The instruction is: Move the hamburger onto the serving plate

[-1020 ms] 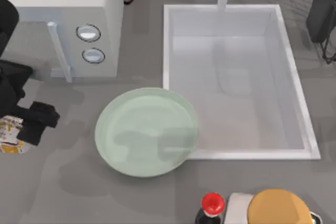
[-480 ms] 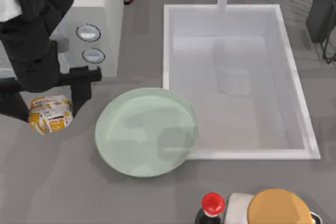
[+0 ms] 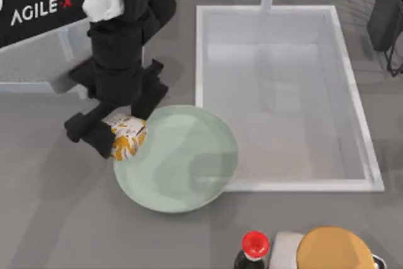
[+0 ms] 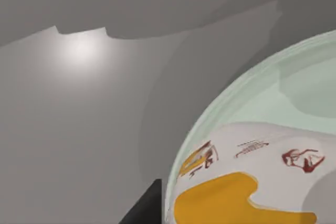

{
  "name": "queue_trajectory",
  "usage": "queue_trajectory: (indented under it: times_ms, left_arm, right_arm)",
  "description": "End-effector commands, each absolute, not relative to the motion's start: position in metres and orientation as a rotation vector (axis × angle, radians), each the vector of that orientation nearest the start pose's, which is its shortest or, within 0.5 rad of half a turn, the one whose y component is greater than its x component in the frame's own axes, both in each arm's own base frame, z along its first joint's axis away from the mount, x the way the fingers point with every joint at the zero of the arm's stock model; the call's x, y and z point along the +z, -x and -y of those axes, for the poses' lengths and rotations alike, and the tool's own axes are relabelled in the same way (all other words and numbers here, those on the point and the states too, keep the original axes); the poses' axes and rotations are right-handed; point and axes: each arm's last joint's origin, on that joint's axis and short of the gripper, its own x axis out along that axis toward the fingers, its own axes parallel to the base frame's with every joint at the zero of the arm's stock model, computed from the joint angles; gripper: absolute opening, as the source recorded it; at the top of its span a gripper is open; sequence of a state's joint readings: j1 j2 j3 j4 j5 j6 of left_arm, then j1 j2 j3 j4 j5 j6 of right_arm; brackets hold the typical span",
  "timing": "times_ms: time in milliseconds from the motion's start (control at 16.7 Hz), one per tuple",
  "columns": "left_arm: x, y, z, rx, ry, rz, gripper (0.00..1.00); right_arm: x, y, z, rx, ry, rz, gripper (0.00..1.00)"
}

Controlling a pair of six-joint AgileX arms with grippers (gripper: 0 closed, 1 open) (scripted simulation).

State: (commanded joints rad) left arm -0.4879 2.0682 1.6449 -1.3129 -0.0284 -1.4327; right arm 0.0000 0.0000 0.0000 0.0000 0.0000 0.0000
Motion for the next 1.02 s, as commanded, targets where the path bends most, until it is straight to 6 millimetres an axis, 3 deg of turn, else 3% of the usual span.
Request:
queue_trajectory:
  times_ms: [240,480,660,1020]
  left_arm:
    - [0.184,-0.343,0.215,1.114,0.841,-1.358,0.00]
    - [0.189,-0.342,0.241,1.219,1.015,-1.233,0.00]
    - [0.192,-0.341,0.249,1.239,1.074,-1.193,0.00]
    - [0.193,-0.341,0.248,1.240,1.078,-1.192,0.00]
  right_arm:
    - [0.160,-0.106,0.001,0.000,0.000,0.000,1.00]
    - [0.160,-0.106,0.001,0.000,0.000,0.000,1.00]
    - [0.160,-0.106,0.001,0.000,0.000,0.000,1.00]
    - [0.160,-0.106,0.001,0.000,0.000,0.000,1.00]
